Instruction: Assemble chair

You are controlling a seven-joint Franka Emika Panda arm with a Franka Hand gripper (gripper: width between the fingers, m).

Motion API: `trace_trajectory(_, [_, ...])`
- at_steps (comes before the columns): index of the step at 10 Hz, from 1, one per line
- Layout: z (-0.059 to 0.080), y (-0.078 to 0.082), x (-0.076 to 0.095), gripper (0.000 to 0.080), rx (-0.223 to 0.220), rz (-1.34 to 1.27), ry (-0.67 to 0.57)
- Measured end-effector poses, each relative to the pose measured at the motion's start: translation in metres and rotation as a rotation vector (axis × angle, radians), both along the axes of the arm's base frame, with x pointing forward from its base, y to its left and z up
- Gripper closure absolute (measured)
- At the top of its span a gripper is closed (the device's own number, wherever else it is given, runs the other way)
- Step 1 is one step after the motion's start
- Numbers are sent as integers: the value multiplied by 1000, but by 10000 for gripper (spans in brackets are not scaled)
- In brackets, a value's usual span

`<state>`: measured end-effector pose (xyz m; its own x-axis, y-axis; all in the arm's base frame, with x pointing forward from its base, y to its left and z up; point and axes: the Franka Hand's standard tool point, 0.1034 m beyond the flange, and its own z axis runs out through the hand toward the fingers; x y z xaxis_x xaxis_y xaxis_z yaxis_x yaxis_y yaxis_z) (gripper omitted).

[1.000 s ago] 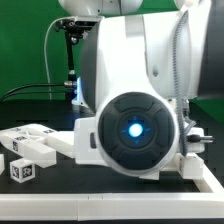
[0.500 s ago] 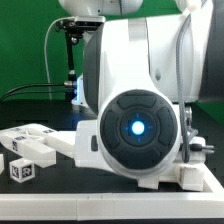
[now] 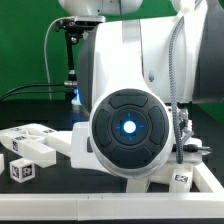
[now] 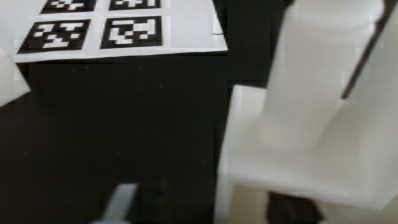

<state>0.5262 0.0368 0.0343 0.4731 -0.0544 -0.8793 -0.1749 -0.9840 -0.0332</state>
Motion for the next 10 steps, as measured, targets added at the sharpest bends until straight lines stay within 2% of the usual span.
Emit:
trace_trajectory(1, [0,0,0,324,0,-1,-1])
trace_trajectory(2, [1,-1,4,192,-10,-6,-9])
trace_trajectory(3, [5,0,8,192,-13,-7,-18])
trace_trajectory(4, [14,1,12,160,-15,-8,-40])
trace_trajectory(5, [16,-1,29,160,-26,-19,-132])
trace_trajectory(6, [25,-4,42,152,-28,-29,-225])
trace_trajectory(7, [36,-8,41,151,-25,-36,-259])
trace_trajectory(9, [51,-16,51,151,-34,-56,-422])
trace_trajectory(10, [66,-23,48,151,-32,-63,-475])
